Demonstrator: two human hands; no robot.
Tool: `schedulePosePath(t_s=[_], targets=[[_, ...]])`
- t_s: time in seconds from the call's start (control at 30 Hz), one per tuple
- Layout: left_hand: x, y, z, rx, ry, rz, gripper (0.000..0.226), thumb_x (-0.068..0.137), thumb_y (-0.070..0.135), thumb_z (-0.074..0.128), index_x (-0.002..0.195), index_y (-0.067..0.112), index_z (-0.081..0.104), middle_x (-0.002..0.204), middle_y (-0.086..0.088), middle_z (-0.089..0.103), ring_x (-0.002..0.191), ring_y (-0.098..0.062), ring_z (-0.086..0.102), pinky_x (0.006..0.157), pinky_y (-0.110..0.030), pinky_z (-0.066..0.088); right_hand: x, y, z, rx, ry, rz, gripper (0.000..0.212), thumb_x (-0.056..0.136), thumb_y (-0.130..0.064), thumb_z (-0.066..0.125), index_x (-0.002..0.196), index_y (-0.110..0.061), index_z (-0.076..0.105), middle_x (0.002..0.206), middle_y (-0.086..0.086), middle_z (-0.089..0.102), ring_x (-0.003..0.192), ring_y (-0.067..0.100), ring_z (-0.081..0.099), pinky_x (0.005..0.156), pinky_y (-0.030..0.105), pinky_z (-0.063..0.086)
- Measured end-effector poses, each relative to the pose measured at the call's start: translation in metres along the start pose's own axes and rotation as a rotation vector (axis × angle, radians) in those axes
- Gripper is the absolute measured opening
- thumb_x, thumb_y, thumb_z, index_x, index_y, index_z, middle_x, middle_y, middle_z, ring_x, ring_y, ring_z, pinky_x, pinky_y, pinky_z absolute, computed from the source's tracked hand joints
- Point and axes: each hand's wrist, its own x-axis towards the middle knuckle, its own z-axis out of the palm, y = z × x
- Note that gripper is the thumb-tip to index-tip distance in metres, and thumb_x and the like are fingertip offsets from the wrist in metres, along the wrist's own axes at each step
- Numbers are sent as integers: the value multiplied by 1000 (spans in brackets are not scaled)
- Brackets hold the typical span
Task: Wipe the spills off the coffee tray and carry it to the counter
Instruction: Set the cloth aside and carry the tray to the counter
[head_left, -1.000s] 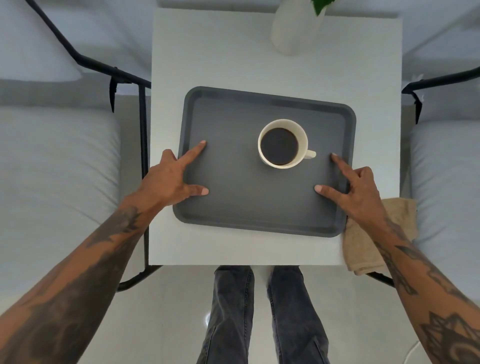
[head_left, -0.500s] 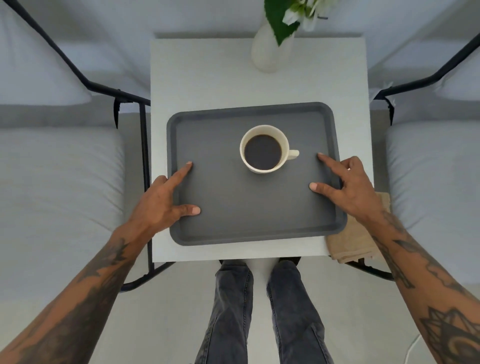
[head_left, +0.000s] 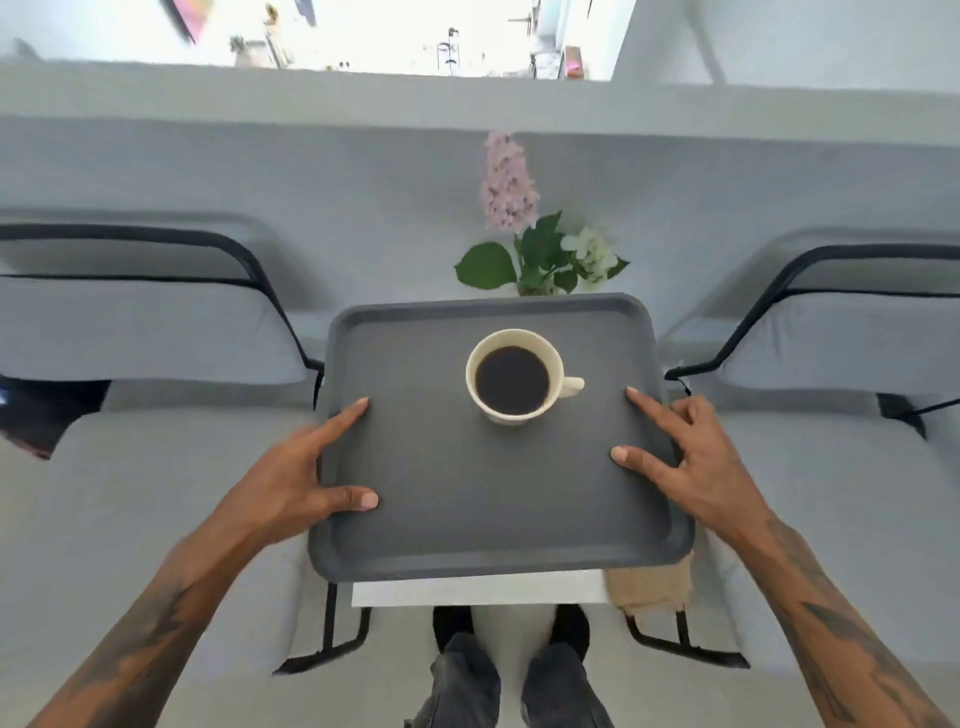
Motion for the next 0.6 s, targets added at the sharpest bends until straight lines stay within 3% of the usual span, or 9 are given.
schedulePosePath(t_s=[0.1,0.17,0.27,0.37,0.47,0.6], targets=[[-14,36,-48,-191,-38,73,110,44,62,92,140,60,39,147,1,48,133,-20,50,110,-52,43,0,-42,-40,7,72,-48,69,78,-39,77,141,-32,52,100,1,38,89,12,43,90,25,40],[-23,60,-76,-222,-27,100,110,41,60,94,138,59,43,144,3,53,129,-19,56,107,-51,47,-1,-67,-66,-7,107,-78,69,76,-43,77,140,-32,53,101,2,41,88,11,45,92,27,42],[-36,94,-113,-222,23,146,106,41,56,96,135,62,46,131,13,63,113,-13,68,92,-35,58,-1,-98,-104,-16,151,-129,73,70,-59,70,137,-40,52,102,-1,42,88,0,48,88,25,40],[-49,126,-142,-206,66,213,102,52,36,94,140,52,46,123,18,66,101,-1,70,74,-15,59,3,-122,-137,7,176,-168,75,63,-67,68,134,-45,55,101,-5,43,91,-2,49,81,20,39],[-66,154,-166,-158,111,242,107,58,30,90,149,43,36,129,19,58,99,6,68,74,-9,55,7,-142,-165,26,195,-216,75,61,-68,72,131,-46,57,98,-10,45,90,-3,50,77,14,39],[-90,178,-186,-100,188,257,108,57,39,90,150,44,33,130,22,58,99,7,68,72,-6,53,11,-163,-190,8,219,-297,75,61,-71,71,131,-47,57,93,-13,46,90,4,52,74,15,38]])
